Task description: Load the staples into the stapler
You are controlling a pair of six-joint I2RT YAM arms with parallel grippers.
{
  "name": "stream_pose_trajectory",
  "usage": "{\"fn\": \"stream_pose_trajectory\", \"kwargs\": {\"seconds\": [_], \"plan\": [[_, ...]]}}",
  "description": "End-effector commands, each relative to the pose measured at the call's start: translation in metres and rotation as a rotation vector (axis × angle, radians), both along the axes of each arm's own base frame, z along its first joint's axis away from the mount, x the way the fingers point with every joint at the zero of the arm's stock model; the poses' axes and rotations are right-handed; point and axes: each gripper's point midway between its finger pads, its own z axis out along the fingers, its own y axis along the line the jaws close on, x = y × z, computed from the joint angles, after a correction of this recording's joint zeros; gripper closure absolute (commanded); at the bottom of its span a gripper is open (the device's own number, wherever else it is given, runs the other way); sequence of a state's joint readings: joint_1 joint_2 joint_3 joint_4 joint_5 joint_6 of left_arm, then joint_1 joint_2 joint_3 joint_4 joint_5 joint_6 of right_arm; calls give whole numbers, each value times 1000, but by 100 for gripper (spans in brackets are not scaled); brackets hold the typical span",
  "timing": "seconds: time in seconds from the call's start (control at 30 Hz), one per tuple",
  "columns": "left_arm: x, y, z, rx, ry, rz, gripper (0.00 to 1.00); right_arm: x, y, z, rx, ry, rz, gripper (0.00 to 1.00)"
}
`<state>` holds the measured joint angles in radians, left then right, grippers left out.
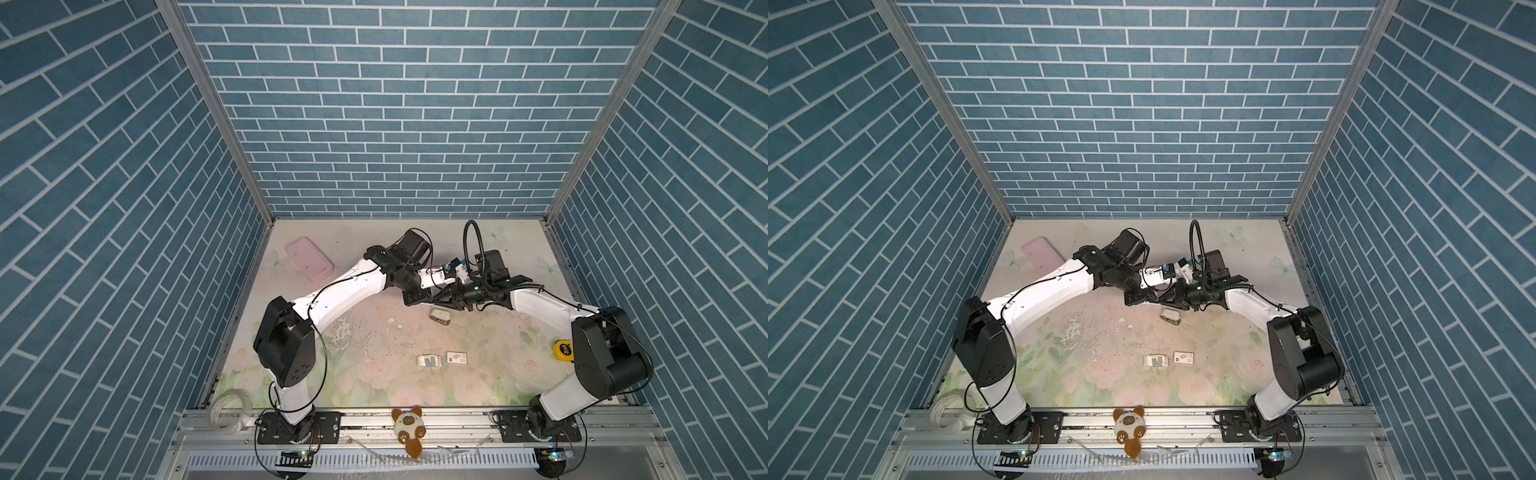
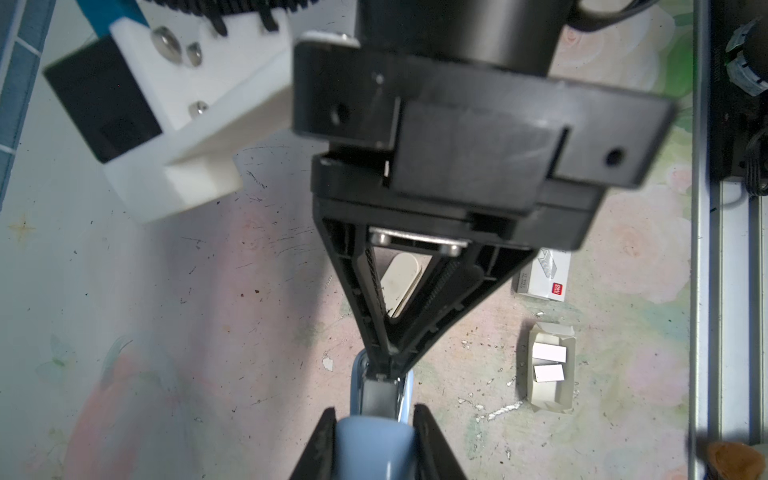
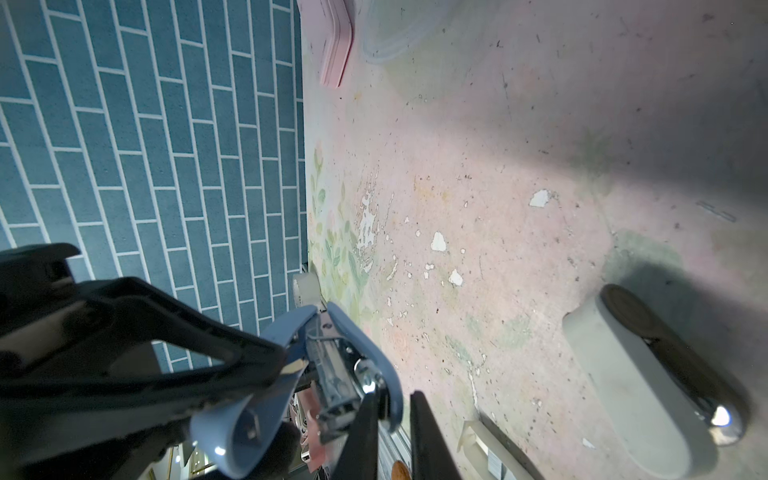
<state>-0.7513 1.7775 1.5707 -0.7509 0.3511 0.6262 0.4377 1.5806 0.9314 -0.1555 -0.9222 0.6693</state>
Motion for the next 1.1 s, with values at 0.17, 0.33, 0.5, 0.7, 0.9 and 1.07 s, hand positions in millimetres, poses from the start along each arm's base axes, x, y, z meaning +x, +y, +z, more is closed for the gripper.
{"fn": "stream_pose_trajectory", "kwargs": {"seconds": [0.17,0.33,0.5,0.7,0.9,1.07], "plan": [[1,-15,34,-99,-3,7,92,2,3,-6,30,-11,-21,84],[1,-19,37,-117,10,15,92,6,4,-3,49,-27,-39,84],[2,-22,38,-135,22,32,92,7,7,0,59,-43,-41,83],[5,-27,43,-160,32,48,92,10,13,1,78,-53,-46,83],[11,-27,43,-164,18,74,92,8,15,0,76,-56,-48,80],[17,-27,43,-165,-2,106,93,8,13,0,71,-64,-57,77]]}}
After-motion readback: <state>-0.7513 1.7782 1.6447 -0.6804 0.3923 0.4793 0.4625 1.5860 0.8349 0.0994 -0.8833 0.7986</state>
